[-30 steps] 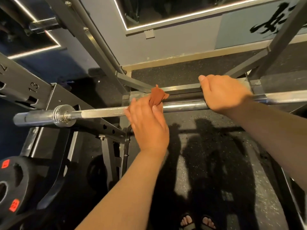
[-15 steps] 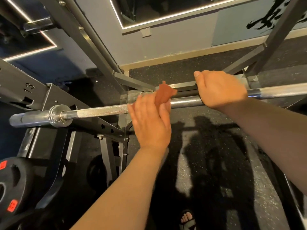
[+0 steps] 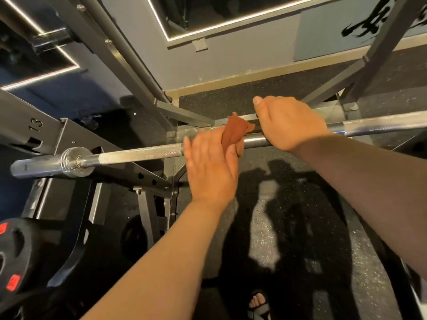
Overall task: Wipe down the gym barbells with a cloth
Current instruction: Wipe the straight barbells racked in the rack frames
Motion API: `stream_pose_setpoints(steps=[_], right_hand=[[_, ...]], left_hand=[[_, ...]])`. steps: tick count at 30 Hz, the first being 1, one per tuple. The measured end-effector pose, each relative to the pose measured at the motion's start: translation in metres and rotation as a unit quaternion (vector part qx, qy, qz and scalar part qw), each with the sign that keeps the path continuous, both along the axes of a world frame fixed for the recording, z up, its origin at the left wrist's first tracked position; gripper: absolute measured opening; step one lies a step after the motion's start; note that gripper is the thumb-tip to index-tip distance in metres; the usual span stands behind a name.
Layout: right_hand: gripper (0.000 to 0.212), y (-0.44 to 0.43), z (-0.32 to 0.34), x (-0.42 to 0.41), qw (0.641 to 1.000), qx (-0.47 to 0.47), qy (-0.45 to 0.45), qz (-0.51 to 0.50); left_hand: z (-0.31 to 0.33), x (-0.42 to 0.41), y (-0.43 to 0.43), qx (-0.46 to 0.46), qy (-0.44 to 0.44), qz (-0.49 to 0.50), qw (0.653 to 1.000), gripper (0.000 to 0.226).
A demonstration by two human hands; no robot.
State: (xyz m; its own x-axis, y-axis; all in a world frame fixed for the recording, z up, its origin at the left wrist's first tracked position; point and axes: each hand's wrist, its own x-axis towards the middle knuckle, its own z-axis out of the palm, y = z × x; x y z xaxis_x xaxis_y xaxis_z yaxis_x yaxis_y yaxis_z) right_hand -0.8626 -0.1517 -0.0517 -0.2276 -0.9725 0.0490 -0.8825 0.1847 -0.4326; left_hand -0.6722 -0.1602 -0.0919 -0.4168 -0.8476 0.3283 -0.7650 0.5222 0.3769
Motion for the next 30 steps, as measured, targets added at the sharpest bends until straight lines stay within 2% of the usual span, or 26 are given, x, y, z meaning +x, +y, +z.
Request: stream_pose_setpoints(steps=[2,4,6,9,11,13,15,17,19,21,23,25,27,30], right_hand=[[0.05,0.0,0.003,-0.003,0.999,0.019,-0.022,0.014],[0.048,0.005,0.005,-0.011,0.999,0.037,0.014,0.009],[0.048,0.016,0.003,-0.024,0.995,0.025,0.087,-0.029],[0.05,0.028,0.0,-0.042,0.993,0.038,0.08,-0.08],[0.052,0.027,-0.001,-0.042,0.994,0.042,0.061,-0.08],[0.049,0.021,-0.003,-0.039,0.995,0.027,0.071,-0.065],[0.051,0.021,-0.005,-0.04,0.995,0.022,0.075,-0.067],[0.056,0.021,-0.008,-0.044,0.995,0.025,0.069,-0.064],[0.057,0.021,-0.008,-0.045,0.996,0.024,0.052,-0.063],[0.056,0.023,-0.007,-0.044,0.997,0.016,0.018,-0.068],[0.053,0.025,-0.007,-0.043,0.997,0.012,0.018,-0.074],[0.051,0.026,-0.006,-0.043,0.997,0.003,0.019,-0.077],[0.052,0.025,-0.005,-0.043,0.996,0.006,0.015,-0.083],[0.054,0.025,-0.005,-0.042,0.996,-0.005,0.024,-0.089]], left_hand=[[-0.001,-0.002,-0.002,-0.008,0.003,0.023,1.0,0.035],[-0.003,-0.011,0.001,-0.024,0.015,0.054,0.998,0.036],[-0.003,-0.027,0.006,-0.024,0.067,0.115,0.991,0.038],[0.003,-0.064,0.02,0.021,0.146,0.185,0.972,0.038],[0.001,-0.084,0.033,0.036,0.117,0.138,0.983,0.037],[0.0,-0.088,0.042,0.037,0.071,0.038,0.996,0.039],[0.001,-0.071,0.034,0.018,0.009,-0.041,0.999,0.043],[0.002,-0.046,0.02,-0.007,-0.025,-0.071,0.997,0.043],[0.001,-0.022,0.01,-0.017,0.004,-0.023,1.0,0.037],[0.0,-0.013,0.005,-0.009,0.062,0.092,0.994,0.035],[0.0,-0.028,0.006,0.01,0.135,0.189,0.973,0.039],[0.003,-0.06,0.015,0.023,0.17,0.224,0.959,0.039],[0.004,-0.089,0.031,0.023,0.151,0.165,0.974,0.032],[-0.002,-0.097,0.046,0.02,0.094,0.013,0.995,0.03]])
